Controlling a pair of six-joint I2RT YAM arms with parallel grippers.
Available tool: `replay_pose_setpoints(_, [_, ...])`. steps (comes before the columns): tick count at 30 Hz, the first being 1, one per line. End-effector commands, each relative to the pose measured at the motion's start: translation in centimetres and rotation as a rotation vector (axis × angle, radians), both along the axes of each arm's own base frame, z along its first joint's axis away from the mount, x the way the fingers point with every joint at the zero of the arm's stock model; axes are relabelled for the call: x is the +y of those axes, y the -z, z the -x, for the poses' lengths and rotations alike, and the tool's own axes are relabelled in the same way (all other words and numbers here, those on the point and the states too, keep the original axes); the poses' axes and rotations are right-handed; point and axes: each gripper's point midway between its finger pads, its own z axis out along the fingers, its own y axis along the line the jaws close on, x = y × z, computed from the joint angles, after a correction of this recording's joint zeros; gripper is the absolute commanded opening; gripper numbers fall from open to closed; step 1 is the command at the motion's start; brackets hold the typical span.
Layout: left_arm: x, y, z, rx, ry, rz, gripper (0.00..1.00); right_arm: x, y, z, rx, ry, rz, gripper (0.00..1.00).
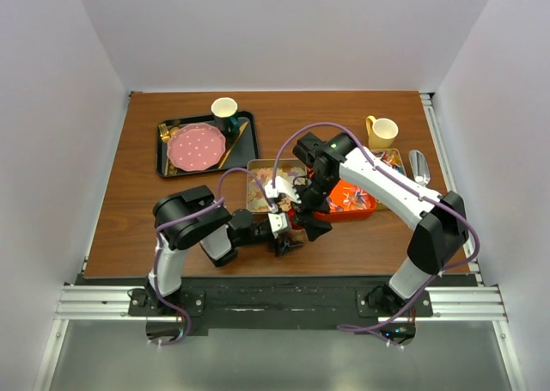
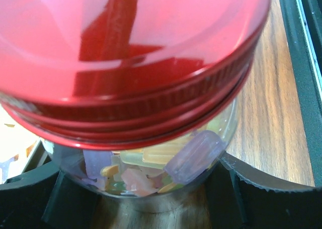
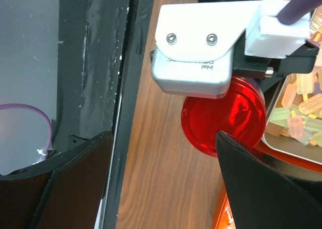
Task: Pack the candies
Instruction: Screw the bottle lid onto the packing bottle.
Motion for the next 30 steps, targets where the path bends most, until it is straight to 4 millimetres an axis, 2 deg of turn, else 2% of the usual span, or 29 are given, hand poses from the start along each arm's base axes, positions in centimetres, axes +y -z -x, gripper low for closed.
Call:
replay_pose_setpoints(1, [2.6, 5.1, -0.1, 0.128, -0.075, -0.156, 0.0, -2.4, -1.0, 2.2, 0.06, 0.009, 0.064, 0.86])
replay_pose_setpoints(5, [2.5, 5.2, 0.2, 0.132, -0.061, -0.158, 0.0, -2.0, -2.0, 0.8, 0.02, 0.041, 0.029, 0.86])
replay_pose_setpoints(8, [2.5, 5.3, 0.2, 0.133, -0.06, -0.159, 0.0, -0.6, -3.6, -1.1, -0.084, 0.071, -0.056, 0.86])
replay_pose_setpoints(11, [2.5, 5.3, 0.3, 0.136, -0.054, -0.161, 0.0, 0.7, -4.3, -2.9, -0.184, 0.072, -0.134, 0.88])
replay_pose_setpoints(16, [2.5, 5.3, 0.3, 0.138, -0.054, -0.161, 0.0, 1.4, -2.9, -3.4, -0.212, -0.034, -0.131, 0.9])
replay_pose_setpoints(18, [2.5, 5.3, 0.3, 0.136, -0.055, -0.162, 0.0, 1.9, -3.1, -3.5, -0.204, -0.063, -0.143, 0.91])
replay_pose_setpoints(23, [2.5, 5.3, 0.3, 0.133, -0.054, -0.163, 0.0, 1.9, -1.6, -3.0, -0.169, -0.148, -0.101, 0.91])
replay_pose_setpoints(24, [2.4, 5.3, 0.3, 0.132, -0.052, -0.162, 0.0, 1.7, -1.3, -3.2, -0.18, -0.159, -0.097, 0.99])
replay_pose_setpoints(30, [2.5, 5.3, 0.3, 0.133, -0.052, -0.163, 0.0, 1.8, -0.3, -3.4, -0.19, -0.186, -0.085, 0.99])
